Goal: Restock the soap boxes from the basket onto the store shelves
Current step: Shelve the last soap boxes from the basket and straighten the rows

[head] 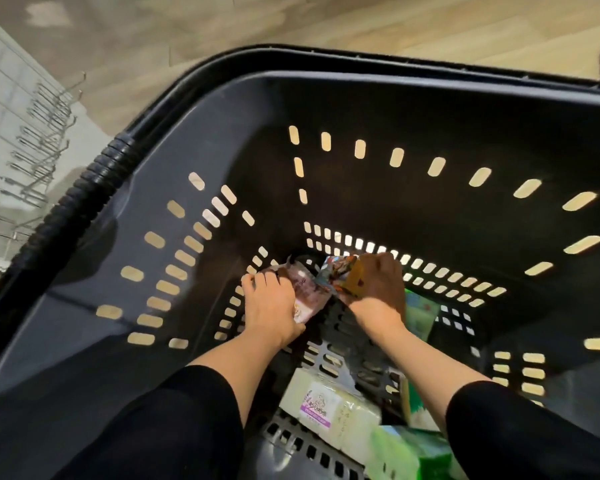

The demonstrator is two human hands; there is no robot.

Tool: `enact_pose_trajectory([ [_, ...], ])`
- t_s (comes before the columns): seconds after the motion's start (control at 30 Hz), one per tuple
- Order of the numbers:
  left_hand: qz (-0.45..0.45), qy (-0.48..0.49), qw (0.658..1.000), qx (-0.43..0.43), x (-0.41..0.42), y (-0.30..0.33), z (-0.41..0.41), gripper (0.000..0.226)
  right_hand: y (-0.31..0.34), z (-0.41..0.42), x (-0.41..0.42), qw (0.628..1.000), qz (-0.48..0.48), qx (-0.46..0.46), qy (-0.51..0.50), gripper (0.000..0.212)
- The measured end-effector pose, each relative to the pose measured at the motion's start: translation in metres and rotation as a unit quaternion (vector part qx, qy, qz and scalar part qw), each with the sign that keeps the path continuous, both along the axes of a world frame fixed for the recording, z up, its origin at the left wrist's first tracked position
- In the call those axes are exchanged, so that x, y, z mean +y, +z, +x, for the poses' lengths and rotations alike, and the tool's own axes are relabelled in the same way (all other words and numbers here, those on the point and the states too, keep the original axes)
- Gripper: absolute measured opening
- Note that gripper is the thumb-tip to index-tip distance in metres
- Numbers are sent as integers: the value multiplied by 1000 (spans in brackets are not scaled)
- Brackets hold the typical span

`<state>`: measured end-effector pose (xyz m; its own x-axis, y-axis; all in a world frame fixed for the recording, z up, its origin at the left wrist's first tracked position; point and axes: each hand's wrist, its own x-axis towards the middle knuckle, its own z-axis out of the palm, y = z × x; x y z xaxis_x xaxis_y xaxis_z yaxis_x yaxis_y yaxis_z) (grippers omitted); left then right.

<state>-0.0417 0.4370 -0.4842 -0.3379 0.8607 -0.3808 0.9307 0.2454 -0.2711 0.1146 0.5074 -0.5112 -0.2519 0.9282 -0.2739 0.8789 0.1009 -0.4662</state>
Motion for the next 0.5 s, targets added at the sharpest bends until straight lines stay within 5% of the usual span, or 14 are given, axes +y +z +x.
enact_pose_trajectory([
  [0.07,-3,7,1000,-20,5,11,2,80,11,5,-7,991,-134,9,-10,34],
  [0.13,-17,3,998,-55,12,29,4,83,23,14,-11,982,-177,42,-45,32],
  [0.23,-32,-28,994,-103,15,62,0,69,58,22,-6,984,-72,134,-91,58],
  [0.33,-19,-80,989,-127,9,104,-7,77,96,19,-3,966,29,237,-102,61],
  [0.5,136,-178,972,-76,-24,192,-27,97,170,6,-5,889,109,432,-109,61],
])
